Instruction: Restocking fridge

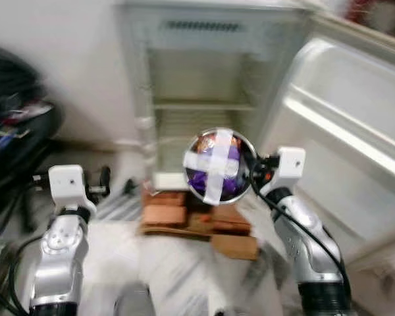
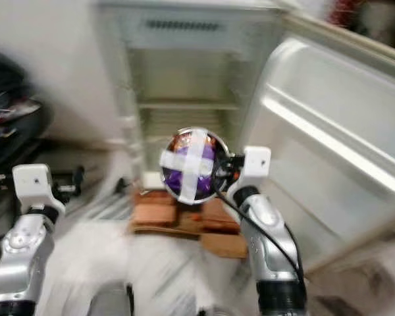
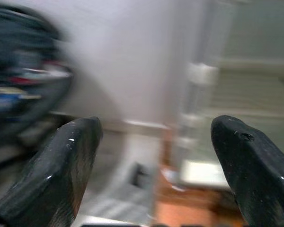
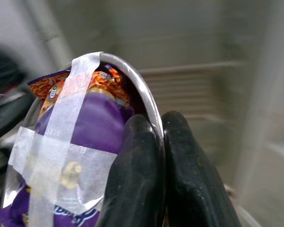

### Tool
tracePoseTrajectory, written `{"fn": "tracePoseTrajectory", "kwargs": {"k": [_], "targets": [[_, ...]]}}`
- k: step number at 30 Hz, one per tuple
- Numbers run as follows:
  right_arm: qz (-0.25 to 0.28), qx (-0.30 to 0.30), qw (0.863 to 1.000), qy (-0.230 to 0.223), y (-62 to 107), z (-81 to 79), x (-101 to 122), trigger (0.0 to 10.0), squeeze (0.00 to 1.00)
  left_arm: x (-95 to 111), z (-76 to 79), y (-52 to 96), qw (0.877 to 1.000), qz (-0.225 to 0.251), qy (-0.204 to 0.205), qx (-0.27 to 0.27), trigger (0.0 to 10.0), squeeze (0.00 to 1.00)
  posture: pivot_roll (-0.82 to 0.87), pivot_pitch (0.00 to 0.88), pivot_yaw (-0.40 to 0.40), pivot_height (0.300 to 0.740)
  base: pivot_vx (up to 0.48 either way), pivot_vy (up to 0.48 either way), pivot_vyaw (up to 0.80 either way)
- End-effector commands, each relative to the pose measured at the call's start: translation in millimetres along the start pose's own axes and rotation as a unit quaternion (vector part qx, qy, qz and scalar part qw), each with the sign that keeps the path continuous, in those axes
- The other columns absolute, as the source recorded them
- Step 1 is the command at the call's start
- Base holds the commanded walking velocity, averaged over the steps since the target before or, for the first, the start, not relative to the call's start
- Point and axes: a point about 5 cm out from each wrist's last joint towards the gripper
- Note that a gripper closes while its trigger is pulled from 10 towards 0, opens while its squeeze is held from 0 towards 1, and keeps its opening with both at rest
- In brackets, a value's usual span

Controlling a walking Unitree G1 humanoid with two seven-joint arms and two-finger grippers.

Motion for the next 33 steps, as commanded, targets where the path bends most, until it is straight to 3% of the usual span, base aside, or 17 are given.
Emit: {"fn": "tracePoseTrajectory", "kwargs": {"k": [1,8,15,33], "targets": [[0.005,-0.003,1.000,-0.001,2.7,2.5,1,10.0,0.00,-4,0.7,-1.1,1.000,-0.014,0.003,-0.001,10.0,0.00,0.00,0.092,-0.080,0.740,0.349,0.326,0.00],[0.006,-0.007,1.000,-0.001,3.3,1.2,1,10.0,0.00,-5,3.2,-1.3,1.000,-0.014,0.004,-0.008,10.0,0.00,0.00,0.092,-0.076,0.740,0.361,0.317,0.00],[0.008,-0.009,1.000,-0.001,2.7,1.2,0,10.0,0.00,-6,9.4,-2.2,1.000,-0.017,0.018,-0.016,10.0,0.00,0.00,0.089,-0.077,0.740,0.000,0.000,0.00],[0.012,-0.030,0.999,0.005,0.3,5.9,1,10.0,0.00,4,10.6,-7.7,0.999,0.001,0.003,-0.037,10.0,0.00,0.00,0.105,-0.044,0.740,0.047,0.056,0.00]]}}
Point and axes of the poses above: a point about 5 cm out from each wrist's last joint towards the gripper, its own y axis pointing back from the gripper into the wrist, its own x axis along the axis of the wrist's last joint, z = x × y, and after that the axes turned 6 degrees about y, right-handed
